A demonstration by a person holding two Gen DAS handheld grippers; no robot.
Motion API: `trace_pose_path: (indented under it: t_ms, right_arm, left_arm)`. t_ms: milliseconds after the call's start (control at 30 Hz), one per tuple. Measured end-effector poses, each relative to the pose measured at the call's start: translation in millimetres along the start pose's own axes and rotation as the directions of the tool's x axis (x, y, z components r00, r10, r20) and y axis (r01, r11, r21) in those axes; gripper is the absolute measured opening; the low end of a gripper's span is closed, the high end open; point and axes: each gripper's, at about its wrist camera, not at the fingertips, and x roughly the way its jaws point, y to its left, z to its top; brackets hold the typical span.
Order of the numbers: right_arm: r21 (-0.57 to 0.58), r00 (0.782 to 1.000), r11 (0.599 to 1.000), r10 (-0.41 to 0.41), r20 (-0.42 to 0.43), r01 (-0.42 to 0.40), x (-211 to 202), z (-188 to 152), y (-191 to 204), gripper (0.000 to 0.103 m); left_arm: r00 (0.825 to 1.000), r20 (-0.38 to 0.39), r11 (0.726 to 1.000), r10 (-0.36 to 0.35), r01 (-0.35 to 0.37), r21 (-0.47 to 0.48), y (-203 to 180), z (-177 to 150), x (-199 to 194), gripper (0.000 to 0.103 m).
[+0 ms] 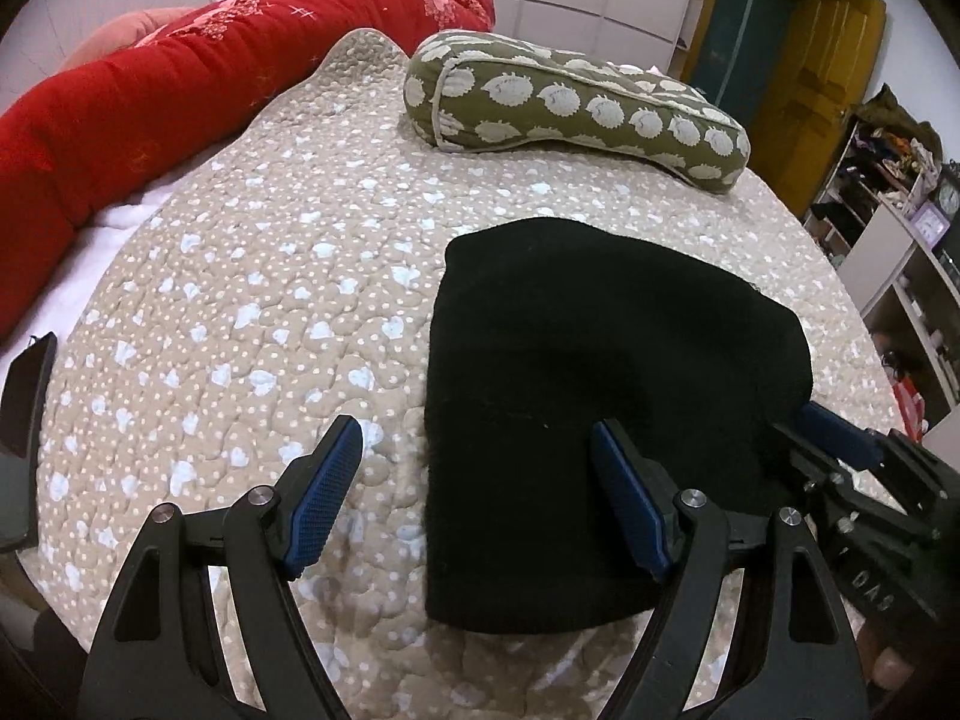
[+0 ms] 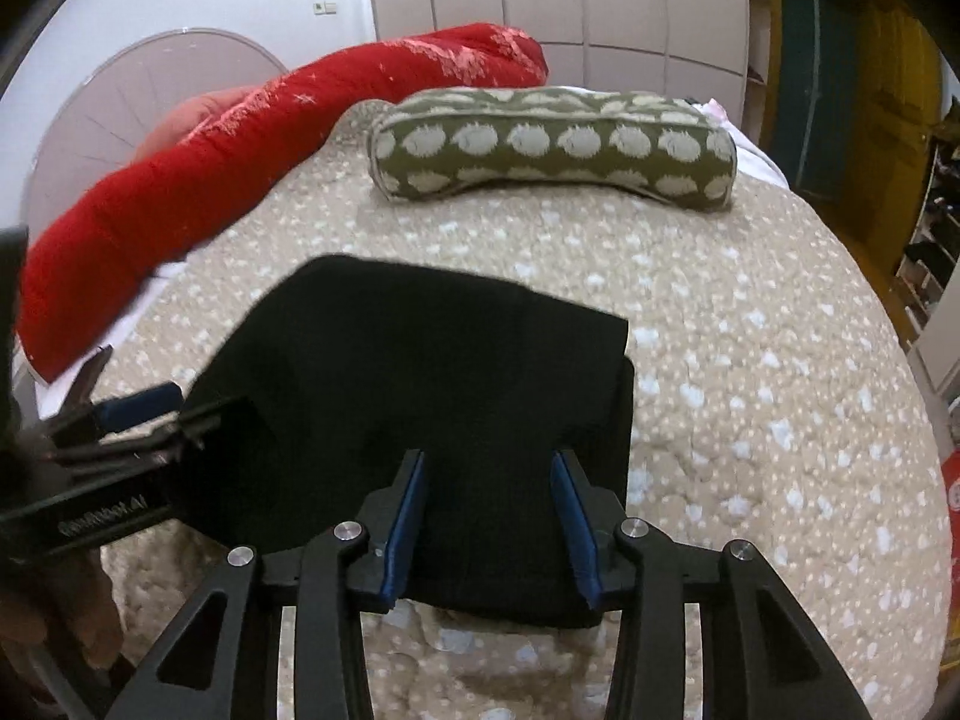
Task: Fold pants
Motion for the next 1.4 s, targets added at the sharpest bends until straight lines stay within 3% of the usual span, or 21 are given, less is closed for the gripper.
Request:
trace_pose_path:
  t_ms: [267,633,1400]
  right_arm:
    - [0.072,0.999,0.997,0.032,0.042,-0.035,-24,1,-8,0.041]
    - [0.121,0.995,0.992,-0.044,0.089,0.033,-46,6,-10,0.044]
    - [0.105,0.992,0.994,-0.035,0.124,0.022,-67,5,-3,0.044]
  left_arm:
    - [0.999,0.023,0.999,0.032,-0.033,0.035,-7,-1,-8,0.079]
    - [0.996,0.065,0.997,0.054,-0.057,0.046,-14,-4,-31,0.079]
    - [0.988,0.128,0.994,0.091,-0.098,0.05,-23,-9,-59,0.079]
